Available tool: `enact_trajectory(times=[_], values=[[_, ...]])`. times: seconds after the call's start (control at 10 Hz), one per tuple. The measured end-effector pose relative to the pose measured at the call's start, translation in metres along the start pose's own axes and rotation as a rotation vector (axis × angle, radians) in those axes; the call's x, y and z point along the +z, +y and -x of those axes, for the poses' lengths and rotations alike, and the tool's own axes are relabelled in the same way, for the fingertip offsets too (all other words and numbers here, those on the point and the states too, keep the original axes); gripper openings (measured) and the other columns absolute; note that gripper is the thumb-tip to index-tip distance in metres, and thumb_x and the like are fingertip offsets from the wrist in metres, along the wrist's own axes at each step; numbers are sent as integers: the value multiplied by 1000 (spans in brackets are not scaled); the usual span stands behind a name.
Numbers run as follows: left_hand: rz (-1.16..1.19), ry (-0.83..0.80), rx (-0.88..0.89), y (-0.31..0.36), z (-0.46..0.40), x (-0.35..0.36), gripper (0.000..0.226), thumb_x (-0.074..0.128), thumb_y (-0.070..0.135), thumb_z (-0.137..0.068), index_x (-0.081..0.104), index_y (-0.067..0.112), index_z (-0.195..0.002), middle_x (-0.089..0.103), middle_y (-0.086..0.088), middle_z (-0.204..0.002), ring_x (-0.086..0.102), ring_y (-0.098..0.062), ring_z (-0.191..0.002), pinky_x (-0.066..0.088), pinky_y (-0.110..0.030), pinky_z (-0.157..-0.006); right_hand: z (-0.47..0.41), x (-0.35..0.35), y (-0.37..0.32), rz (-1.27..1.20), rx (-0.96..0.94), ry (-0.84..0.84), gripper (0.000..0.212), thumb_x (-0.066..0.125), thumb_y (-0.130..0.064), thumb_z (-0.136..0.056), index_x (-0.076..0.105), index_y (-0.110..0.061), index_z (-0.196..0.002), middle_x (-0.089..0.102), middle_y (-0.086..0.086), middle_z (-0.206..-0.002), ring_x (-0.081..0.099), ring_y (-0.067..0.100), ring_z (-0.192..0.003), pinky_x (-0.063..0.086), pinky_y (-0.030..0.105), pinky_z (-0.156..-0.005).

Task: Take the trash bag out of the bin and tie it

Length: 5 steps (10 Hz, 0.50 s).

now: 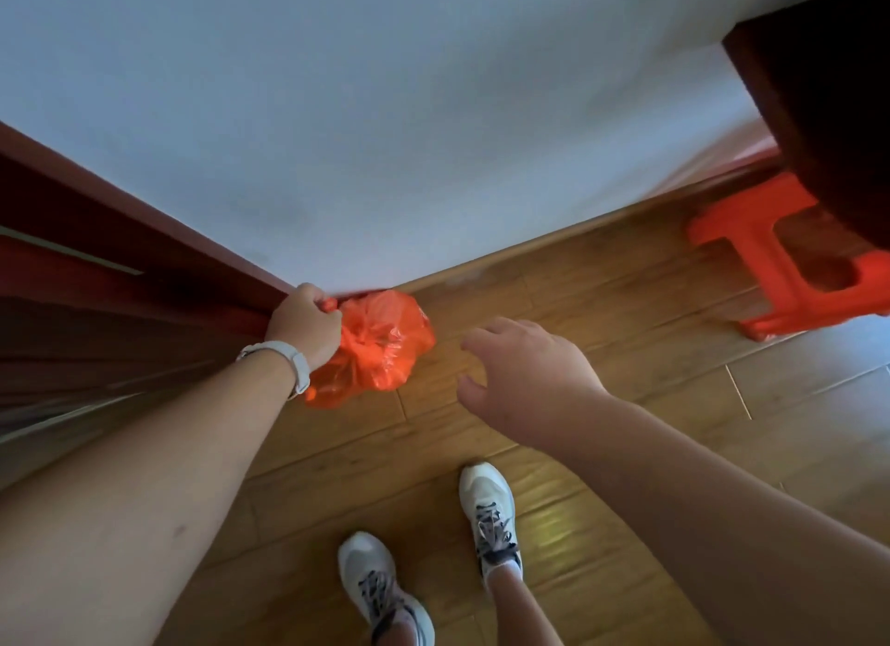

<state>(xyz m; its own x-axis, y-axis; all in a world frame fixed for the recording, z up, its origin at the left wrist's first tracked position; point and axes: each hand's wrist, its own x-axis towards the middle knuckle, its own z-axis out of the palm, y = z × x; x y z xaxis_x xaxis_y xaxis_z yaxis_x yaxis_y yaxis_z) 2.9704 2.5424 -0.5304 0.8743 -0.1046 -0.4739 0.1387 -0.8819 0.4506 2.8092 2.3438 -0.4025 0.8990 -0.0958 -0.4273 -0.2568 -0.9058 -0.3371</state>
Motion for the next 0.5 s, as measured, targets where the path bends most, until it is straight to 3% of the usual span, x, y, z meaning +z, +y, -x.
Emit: enact_trajectory(times=[0.2,0.3,0.4,0.5], values=[[83,-24,-23,0,37,-21,31,57,19,-81,58,20,-112,61,-5,-117,53,-11,-81,39,-16,-57,5,-17,-11,-17,13,-26,34,47,-43,-91,55,-25,-118,58,-2,-115,52,22,-109,39,33,-72],[81,11,1,10,65,-45,26,54,20,-82,58,26,-107,54,-4,-119,49,-2,-70,36,-9,-41,13,-36,-20,-9,7,-24,34,47,-43,-91,55,-25,-118,57,-1,-110,53,21,-104,38,33,-69],[169,59,70,31,96,-86,19,51,18,-83,58,31,-96,53,3,-114,60,-9,-88,43,-12,-61,22,-64,-32,-5,10,-28,36,49,-44,-89,55,-25,-119,57,-1,-110,53,21,-105,38,32,-69],[221,78,155,51,132,-128,28,53,21,-84,59,24,-111,54,7,-116,57,-11,-106,45,-26,-82,37,-97,-47,3,-18,-18,37,50,-46,-87,55,-26,-118,57,-1,-114,53,22,-108,43,35,-72]])
